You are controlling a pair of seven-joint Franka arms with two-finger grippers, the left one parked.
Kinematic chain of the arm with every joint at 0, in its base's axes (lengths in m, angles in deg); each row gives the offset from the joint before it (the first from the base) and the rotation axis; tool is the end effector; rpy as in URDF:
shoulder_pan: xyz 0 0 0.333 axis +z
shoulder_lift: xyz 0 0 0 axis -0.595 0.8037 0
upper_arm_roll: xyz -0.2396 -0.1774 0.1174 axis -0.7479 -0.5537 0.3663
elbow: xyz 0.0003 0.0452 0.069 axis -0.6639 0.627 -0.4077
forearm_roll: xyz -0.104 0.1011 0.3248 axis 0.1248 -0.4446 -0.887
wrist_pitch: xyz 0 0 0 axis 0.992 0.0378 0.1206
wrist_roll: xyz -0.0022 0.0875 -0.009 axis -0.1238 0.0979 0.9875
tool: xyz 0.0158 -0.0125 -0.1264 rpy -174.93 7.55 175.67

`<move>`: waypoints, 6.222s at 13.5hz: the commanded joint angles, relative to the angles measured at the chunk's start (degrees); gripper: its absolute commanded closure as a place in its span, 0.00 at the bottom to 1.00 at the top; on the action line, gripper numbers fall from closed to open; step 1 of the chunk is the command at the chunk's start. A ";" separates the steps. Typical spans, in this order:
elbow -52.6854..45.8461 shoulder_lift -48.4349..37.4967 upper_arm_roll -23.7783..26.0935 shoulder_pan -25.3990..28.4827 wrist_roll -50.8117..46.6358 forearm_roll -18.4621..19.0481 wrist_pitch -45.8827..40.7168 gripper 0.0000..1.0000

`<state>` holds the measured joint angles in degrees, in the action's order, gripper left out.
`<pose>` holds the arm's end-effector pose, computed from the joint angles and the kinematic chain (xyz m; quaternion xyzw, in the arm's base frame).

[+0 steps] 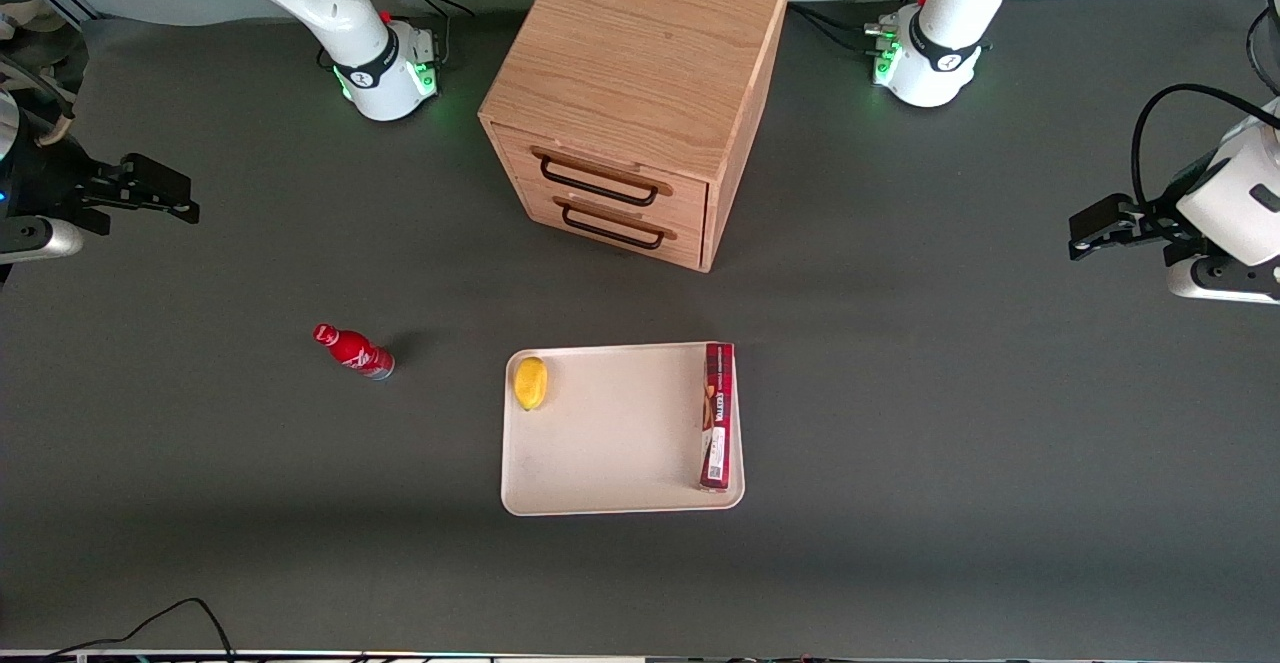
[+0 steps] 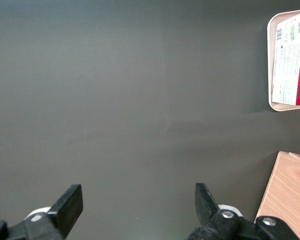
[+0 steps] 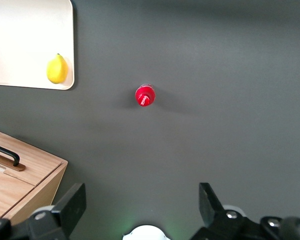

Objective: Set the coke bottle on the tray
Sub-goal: 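Move the right gripper toward the red Coca-Cola bottle lying on the table, then lower the open right gripper around the bottle's neck and close it, then lift the held bottle up off the table with the right gripper, then carry the bottle over the cream tray beside the yellow lemon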

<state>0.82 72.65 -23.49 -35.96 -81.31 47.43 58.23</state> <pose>0.5165 0.0250 0.6221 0.9976 0.0450 -0.0525 0.0038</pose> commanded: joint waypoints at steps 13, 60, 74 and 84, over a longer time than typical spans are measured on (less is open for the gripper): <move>5.02 9.13 1.02 -0.90 -5.28 -2.70 6.72 0.00; 1.57 6.93 3.22 -1.70 -6.34 4.69 7.41 1.00; -19.38 20.01 8.92 7.69 -33.44 3.81 1.46 1.00; -19.39 36.72 8.14 17.28 -39.56 7.58 25.20 1.00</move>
<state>-15.16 106.93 -14.59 -20.59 -119.50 52.72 81.93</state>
